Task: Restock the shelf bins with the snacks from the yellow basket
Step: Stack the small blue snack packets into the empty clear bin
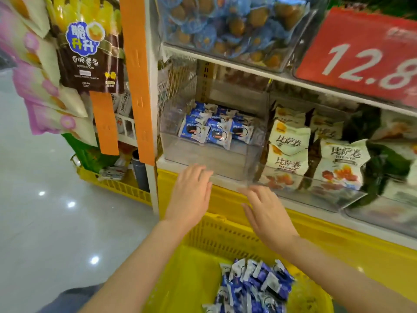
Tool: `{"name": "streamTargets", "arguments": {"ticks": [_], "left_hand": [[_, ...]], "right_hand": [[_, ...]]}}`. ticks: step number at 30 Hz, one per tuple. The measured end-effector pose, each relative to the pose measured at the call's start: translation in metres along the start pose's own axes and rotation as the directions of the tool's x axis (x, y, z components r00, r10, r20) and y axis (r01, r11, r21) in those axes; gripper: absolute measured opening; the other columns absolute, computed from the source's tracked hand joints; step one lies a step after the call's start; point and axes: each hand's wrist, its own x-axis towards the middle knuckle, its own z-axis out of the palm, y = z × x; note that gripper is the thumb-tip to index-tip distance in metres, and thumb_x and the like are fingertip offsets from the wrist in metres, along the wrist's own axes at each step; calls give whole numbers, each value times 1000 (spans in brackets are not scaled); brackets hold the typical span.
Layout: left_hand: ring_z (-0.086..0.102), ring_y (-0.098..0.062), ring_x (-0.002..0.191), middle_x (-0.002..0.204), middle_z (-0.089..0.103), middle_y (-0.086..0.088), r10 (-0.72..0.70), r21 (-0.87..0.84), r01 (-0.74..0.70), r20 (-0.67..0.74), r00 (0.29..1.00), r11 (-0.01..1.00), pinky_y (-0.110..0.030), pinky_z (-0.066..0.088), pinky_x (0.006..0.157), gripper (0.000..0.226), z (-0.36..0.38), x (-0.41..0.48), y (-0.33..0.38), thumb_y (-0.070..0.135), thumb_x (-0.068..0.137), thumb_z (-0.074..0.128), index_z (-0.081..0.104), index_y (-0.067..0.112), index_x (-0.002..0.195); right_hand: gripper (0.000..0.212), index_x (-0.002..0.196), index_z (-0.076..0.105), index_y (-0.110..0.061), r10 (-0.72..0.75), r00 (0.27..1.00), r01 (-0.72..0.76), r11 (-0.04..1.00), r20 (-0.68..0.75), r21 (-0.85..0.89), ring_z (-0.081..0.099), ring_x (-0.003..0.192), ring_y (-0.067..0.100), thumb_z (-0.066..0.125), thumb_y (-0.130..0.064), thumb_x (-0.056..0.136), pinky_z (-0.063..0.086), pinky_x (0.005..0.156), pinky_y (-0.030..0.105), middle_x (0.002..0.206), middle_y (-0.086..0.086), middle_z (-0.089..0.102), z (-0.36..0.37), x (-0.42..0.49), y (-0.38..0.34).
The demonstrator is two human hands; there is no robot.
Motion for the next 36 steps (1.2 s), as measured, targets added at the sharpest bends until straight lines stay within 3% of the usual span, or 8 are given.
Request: {"name": "streamTargets", "arguments": {"ticks": [3,6,13,19,23,25,29,36], "left_hand": [[42,-16,116,122,49,3,-46,-50,51,91,995,997,-31,30,98,30,36,-40,16,27,99,33,49,21,123],[39,-11,119,126,45,7,-123,-59,150,326,937,987,-31,30,106,32,85,-84,26,30,100,29,43,23,128],[47,-19,114,129,45,-5,-173,-49,341,791,588,939,-31,39,96,33,184,-156,22,24,99,38,43,14,130],[49,-25,116,133,45,-13,-274,-5,633,899,342,774,-29,41,91,38,236,-173,24,22,98,43,41,7,133],[56,-35,96,112,52,-31,-337,34,754,907,252,655,-42,44,87,29,264,-164,34,21,97,47,50,-4,113],[56,-38,99,112,52,-33,-363,51,792,905,221,608,-44,43,87,37,276,-161,41,25,96,49,49,-7,115],[48,-20,68,70,44,-2,-437,44,867,876,205,496,-32,36,65,25,291,-156,50,27,91,58,50,4,95],[58,-30,96,112,61,-21,-419,-42,903,876,239,428,-34,45,78,34,288,-160,45,8,89,59,50,-2,120]], "right_hand": [[26,110,64,-11,84,995,-86,996,49,27,62,86,25,68,-18,84,53,73,36,95,4,62,30,-41,9],[32,126,50,-17,227,933,-255,964,278,70,50,109,18,40,-31,99,41,92,28,116,-1,52,71,-83,24],[43,141,28,-16,342,588,-523,852,733,22,42,123,17,36,-29,101,34,99,24,141,4,35,162,-178,46],[62,147,14,-10,453,296,-691,709,841,-139,27,136,22,45,-32,98,27,112,28,148,9,26,202,-216,57],[67,148,12,-9,496,286,-713,681,820,-164,24,139,24,43,-41,97,24,114,31,152,9,25,219,-219,62],[68,147,14,-8,515,283,-694,693,809,-198,24,139,24,39,-46,97,23,114,30,150,8,27,225,-220,62],[69,143,22,-8,571,235,-774,599,786,-204,29,136,26,52,-45,92,30,110,31,146,12,31,234,-219,61],[74,132,37,1,588,69,-976,208,806,-68,53,115,32,78,-22,76,49,92,37,129,18,50,237,-214,63]]}}
